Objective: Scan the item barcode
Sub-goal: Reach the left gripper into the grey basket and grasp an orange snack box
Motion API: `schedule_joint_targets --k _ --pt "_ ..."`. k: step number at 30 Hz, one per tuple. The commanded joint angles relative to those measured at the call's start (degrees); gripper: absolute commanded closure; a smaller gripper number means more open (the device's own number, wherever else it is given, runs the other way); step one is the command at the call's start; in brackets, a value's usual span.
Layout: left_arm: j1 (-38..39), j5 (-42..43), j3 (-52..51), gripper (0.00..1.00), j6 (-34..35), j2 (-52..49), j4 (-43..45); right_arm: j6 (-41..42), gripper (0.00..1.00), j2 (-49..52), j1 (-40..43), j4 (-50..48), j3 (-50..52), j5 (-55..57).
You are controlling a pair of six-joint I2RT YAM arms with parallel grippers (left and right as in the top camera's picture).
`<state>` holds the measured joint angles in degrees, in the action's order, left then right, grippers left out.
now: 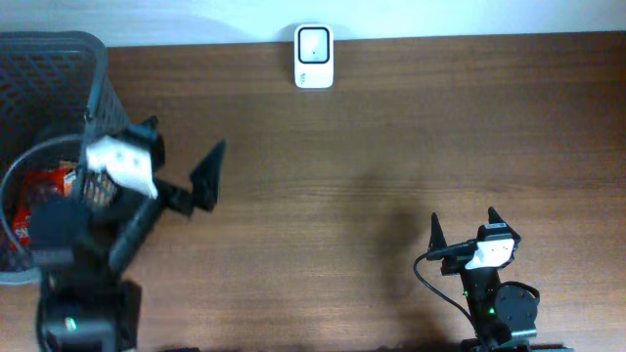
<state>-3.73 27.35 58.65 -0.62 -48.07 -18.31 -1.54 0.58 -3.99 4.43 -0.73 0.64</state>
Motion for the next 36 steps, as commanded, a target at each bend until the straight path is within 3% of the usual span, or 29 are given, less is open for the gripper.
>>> schedule_joint_targets --k 1,2,6,9,13,17,20,24,36 --pt "-0.2 0.7 15.6 0.01 -2.5 -11.2 -16.1 0.3 0.02 -0.3 0.3 0.2 0.4 0.7" --pt "-0.2 1.4 18.3 0.01 -2.5 -13.6 -20.1 0.3 0.02 -0.3 0.3 0.2 0.4 0.7" --pt "-0.2 -2.8 20.5 0.01 -1.7 -17.6 -18.0 0.3 0.02 -0.3 0.3 0.2 0.4 0.7" --pt "-0.6 -20.0 24.6 0.01 8.0 -19.4 -18.7 0.3 0.02 -0.3 0.3 0.2 0.4 0.7" --pt "-5.3 -28.8 38.6 0.01 12.0 -24.8 -28.5 0.3 0.02 -0.3 0.3 0.2 0.4 0.7" --pt "-12.3 -29.1 51.2 0.01 13.0 -32.0 -35.7 0.3 0.02 -0.3 0.3 0.2 0.4 0.7" --pt "-20.1 -29.1 52.2 0.01 17.4 -36.4 -38.7 0.3 0.02 -0.3 0.3 0.2 0.4 0.7" --pt "-30.3 -28.0 52.2 0.01 18.0 -44.7 -42.9 0.3 0.01 -0.3 0.3 0.2 0.4 0.7" --pt "-32.1 -29.1 52.1 0.01 17.9 -57.7 -50.0 0.3 0.02 -0.3 0.3 0.2 0.4 0.7"
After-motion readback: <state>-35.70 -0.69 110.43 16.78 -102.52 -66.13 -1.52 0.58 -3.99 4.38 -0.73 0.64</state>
